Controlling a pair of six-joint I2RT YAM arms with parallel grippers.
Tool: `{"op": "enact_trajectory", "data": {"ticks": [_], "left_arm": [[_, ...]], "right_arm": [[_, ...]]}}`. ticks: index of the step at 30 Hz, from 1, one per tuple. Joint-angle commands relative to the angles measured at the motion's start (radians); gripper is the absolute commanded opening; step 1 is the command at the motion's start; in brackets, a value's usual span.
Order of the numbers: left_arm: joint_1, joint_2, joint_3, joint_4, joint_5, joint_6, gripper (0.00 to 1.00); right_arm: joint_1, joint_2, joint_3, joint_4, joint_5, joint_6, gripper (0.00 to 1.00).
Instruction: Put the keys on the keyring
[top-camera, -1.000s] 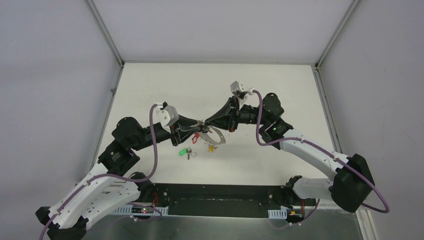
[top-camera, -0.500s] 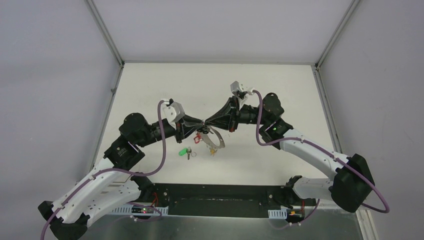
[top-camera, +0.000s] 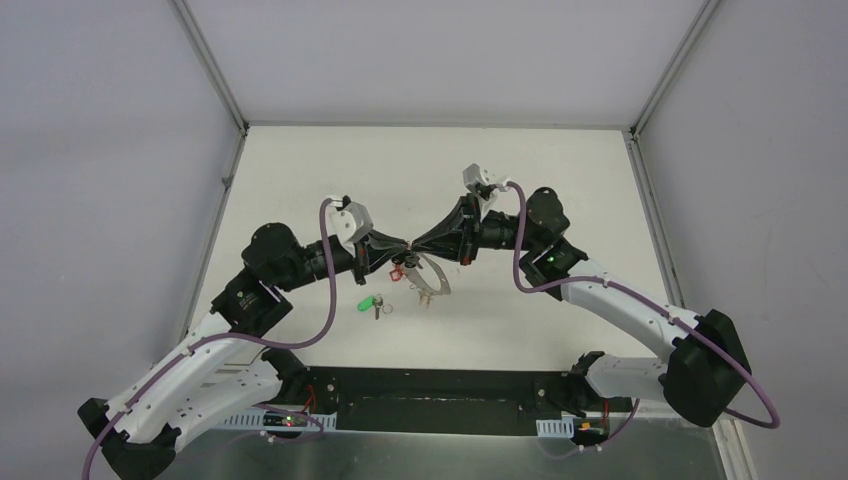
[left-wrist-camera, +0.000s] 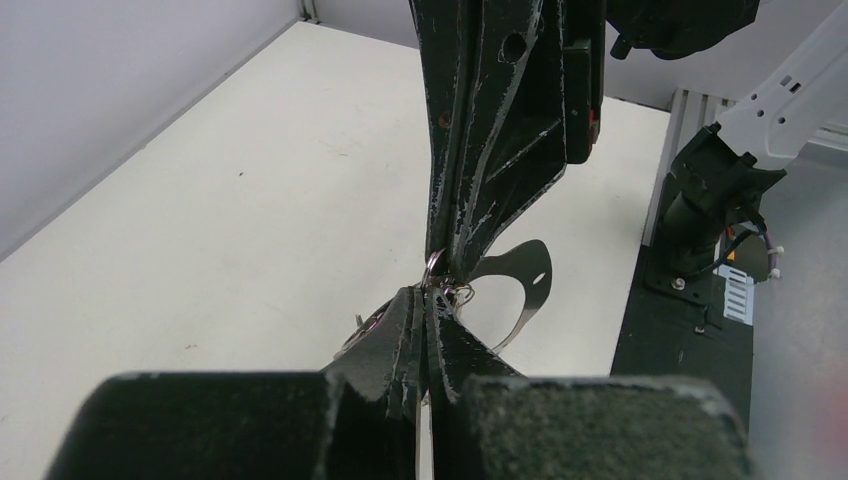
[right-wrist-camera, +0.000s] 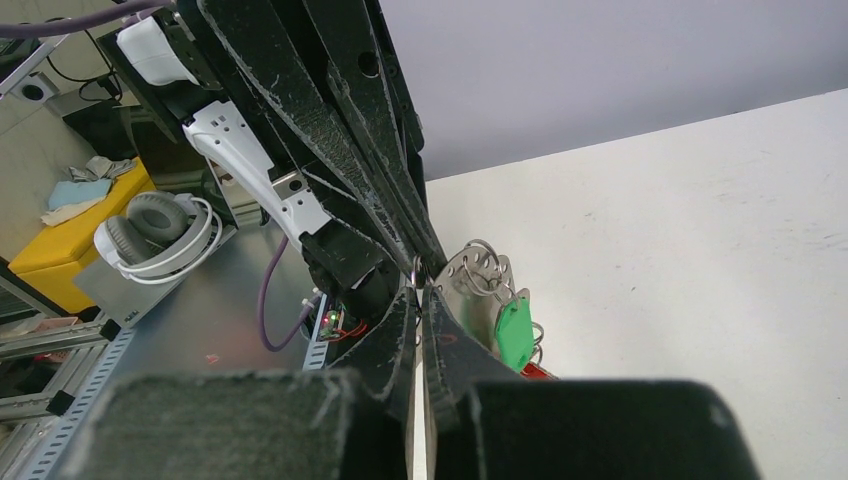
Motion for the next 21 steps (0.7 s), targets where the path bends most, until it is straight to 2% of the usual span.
{"op": "enact_trajectory", "data": {"ticks": [1,8,12,16,18,21], "left_arm": [[-0.002,0.025,0.045,0.076,0.077,-0.004,0.00],[-0.002,0.033,0.061,0.064,0.076,-0.008,0.00],[-0.002,0.037,0.112,-0.026,0.019,-0.043,0.00],[-0.002,0.045,0.171,-0.146,-0.019,-0.051,0.00],[-0.002,0.048,0.200,-0.203,-0.033,-0.058,0.00],[-0.002,0.069,0.258,-0.309,-0.068,-0.084,0.00]], "right_arm": [[0.008,-0.041,0.008,0.069,-0.002,0.004,0.00],[0.008,-0.042,0.006,0.068,0.000,0.003,0.00],[0.007,-0.045,-0.003,0.058,0.014,0.003,0.00],[0.006,-0.064,-0.007,0.018,0.032,-0.016,0.17],[0.007,-0.073,-0.006,-0.006,0.049,-0.030,0.31],[0.007,-0.087,-0.009,-0.033,0.080,-0.044,0.46]]}}
